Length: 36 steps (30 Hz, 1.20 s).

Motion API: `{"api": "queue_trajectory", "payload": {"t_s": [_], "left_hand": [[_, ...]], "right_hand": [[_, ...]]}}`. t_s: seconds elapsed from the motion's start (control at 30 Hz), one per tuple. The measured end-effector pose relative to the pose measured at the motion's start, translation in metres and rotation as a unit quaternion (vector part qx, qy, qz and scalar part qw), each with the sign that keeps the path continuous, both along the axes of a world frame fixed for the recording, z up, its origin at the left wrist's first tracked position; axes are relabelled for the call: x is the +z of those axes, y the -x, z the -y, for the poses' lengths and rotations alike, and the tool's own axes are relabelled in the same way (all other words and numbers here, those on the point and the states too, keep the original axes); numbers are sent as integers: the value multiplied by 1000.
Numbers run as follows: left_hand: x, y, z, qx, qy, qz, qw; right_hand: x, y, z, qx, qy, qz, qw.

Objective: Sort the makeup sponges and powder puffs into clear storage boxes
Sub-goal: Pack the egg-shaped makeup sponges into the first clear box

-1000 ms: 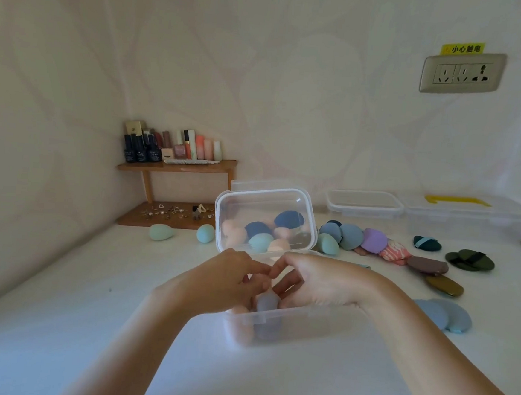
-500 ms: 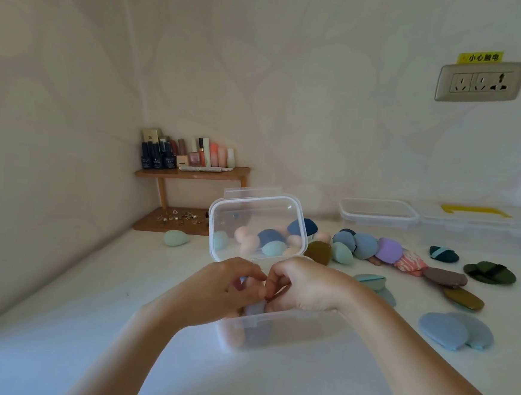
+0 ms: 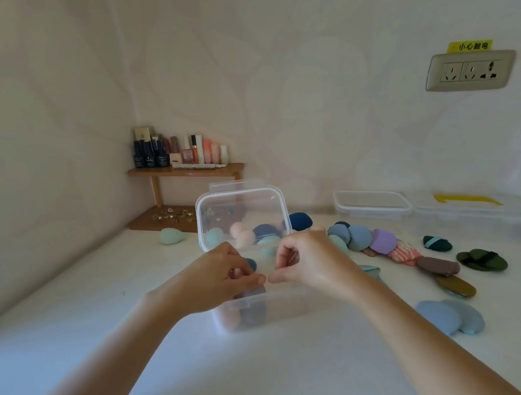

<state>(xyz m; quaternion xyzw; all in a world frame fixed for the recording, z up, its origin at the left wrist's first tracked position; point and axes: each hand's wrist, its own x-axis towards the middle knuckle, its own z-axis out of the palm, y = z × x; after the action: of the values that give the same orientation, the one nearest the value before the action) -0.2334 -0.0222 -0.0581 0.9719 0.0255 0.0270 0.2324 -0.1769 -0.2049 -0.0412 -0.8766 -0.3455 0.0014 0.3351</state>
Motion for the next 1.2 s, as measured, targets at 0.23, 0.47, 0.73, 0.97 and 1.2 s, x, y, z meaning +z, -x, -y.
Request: {"api": "queue_trajectory", "payload": {"t_s": [0.23,0.47,0.73,0.97,1.2], "left_hand": [[-1,-26,10,-16,0,2,1000],[-1,-38,11,-15,-6,-11,1000],[1,-30,-3,-11,48,-17,999],[1,-29,-3,-9,18,-2,1000],[5,-22,-9,-18,25,-10,999]], "right_hand": [[12,-60,59,-111,-94,-33,989],[7,-110,71,-161,-30,-132,978],[-30,-133,30,-216,131,10,967],[-5,-115,26,-259,109,80,956],[34,-56,-14,29,39,-9,999]]}}
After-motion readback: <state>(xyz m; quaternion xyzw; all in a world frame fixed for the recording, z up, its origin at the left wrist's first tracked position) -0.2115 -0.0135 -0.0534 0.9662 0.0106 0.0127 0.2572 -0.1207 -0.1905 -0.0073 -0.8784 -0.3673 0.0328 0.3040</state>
